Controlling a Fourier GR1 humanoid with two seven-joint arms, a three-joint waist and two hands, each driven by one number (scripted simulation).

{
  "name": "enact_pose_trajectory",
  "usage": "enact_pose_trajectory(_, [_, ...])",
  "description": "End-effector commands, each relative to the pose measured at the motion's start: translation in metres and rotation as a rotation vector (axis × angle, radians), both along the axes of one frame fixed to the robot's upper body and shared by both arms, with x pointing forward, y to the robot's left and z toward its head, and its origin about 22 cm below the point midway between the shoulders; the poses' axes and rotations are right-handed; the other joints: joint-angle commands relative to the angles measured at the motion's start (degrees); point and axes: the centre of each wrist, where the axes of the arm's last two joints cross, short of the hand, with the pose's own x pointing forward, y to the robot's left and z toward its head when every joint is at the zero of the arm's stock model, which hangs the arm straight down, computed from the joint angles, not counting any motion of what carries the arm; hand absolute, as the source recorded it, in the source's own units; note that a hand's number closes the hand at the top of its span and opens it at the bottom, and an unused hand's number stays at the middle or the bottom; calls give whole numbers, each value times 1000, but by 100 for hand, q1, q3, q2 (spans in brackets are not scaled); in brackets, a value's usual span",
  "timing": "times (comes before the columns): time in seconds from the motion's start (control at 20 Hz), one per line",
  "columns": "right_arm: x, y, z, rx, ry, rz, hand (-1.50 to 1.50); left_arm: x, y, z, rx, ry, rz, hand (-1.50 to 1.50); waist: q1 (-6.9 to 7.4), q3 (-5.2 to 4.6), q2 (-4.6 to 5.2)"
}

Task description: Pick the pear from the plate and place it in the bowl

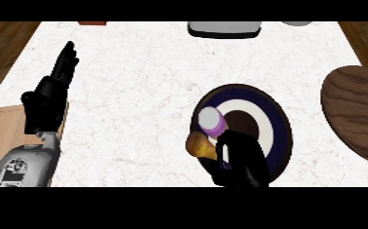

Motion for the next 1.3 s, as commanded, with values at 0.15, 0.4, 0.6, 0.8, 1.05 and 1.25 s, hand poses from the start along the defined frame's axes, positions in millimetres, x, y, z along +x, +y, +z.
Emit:
enact_pose_trajectory(0.15, [0, 53, 57, 143, -221, -107, 150, -3, 13, 3, -10, 10, 20, 0, -120, 11, -39])
enact_pose_trajectory(0.4, [-13, 43, 100, 162, -347, -295, 150, 9, 6, -9, 11, 18, 58, 0, -269, 6, -46])
enact_pose_trajectory(0.6, [1, 27, 116, 53, -370, -432, 150, 7, 12, 5, -10, 2, 36, 0, -217, 8, -34])
enact_pose_trajectory(0.8, [15, -17, 115, 90, -452, -512, 150, -15, 9, -7, -2, 1, 45, 0, -169, 14, -27])
enact_pose_trajectory(1.05, [26, -68, 105, 136, -503, -601, 150, -8, 16, -16, -2, 7, 19, 0, -187, 14, -13])
enact_pose_trajectory(1.25, [45, -120, 107, 130, -571, -660, 150, -6, 31, -12, -16, 4, 24, 0, -171, 15, -7])
